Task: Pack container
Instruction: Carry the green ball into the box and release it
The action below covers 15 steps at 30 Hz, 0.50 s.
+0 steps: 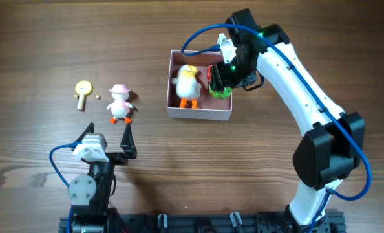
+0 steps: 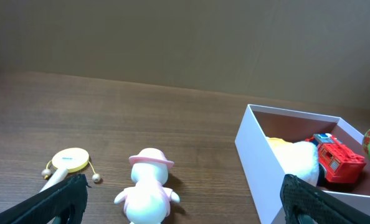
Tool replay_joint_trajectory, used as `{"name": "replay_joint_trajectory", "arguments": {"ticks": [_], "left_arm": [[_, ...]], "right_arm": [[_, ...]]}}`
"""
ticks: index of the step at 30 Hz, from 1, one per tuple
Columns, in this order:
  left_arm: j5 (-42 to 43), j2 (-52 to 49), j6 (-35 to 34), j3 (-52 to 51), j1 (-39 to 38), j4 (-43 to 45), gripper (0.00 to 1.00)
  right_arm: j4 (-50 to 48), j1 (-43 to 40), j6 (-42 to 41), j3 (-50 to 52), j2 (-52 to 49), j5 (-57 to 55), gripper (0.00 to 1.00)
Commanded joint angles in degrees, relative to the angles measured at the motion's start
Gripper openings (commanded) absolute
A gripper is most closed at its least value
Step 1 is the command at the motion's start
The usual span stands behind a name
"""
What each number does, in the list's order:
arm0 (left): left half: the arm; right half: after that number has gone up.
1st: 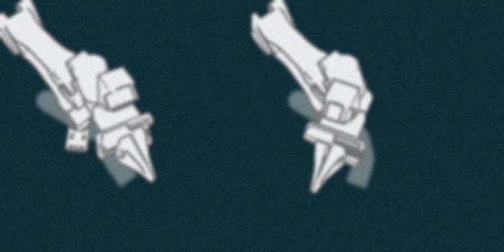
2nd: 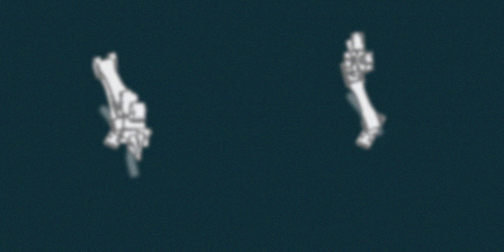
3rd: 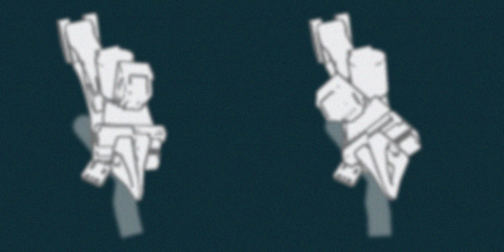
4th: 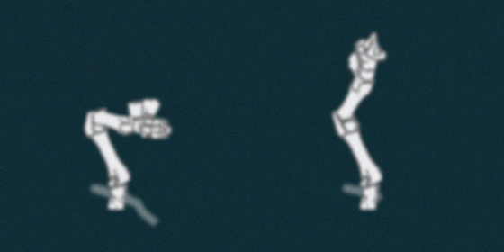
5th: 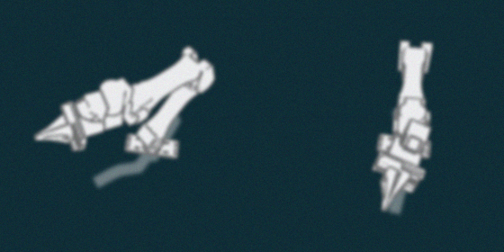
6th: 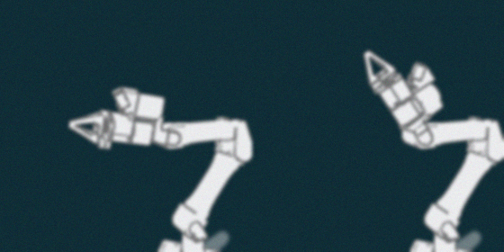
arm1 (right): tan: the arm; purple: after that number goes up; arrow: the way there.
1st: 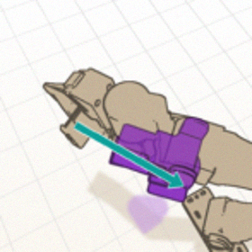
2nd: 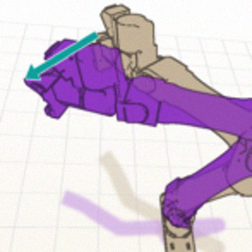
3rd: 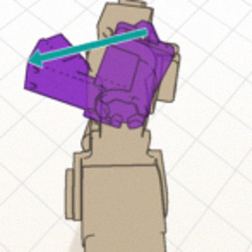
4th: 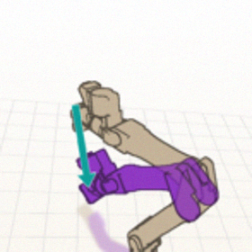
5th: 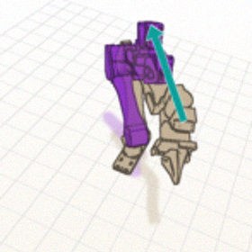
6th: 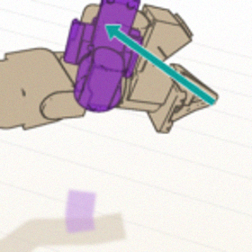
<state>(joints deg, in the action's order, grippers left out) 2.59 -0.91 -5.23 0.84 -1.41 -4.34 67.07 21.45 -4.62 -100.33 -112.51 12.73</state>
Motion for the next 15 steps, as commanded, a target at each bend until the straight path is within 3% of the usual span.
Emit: {"name": "replay_joint_trajectory", "arguments": {"ticks": [1, 5, 15], "left_arm": [[-0.5, 0.1, 0.5, -0.5, 0.5, 0.0, 1.0], [-0.5, 0.1, 0.5, -0.5, 0.5, 0.0, 1.0], [-0.5, 0.1, 0.5, -0.5, 0.5, 0.0, 1.0]], "right_arm": [[-0.2, 0.3, 0.2, -1.2, -0.5, -1.9, 0.64], [-0.2, 0.3, 0.2, -1.2, -0.5, -3.4, 0.74], [-0.2, 0.3, 0.2, -1.2, -0.5, -4.0, 0.74]]}}
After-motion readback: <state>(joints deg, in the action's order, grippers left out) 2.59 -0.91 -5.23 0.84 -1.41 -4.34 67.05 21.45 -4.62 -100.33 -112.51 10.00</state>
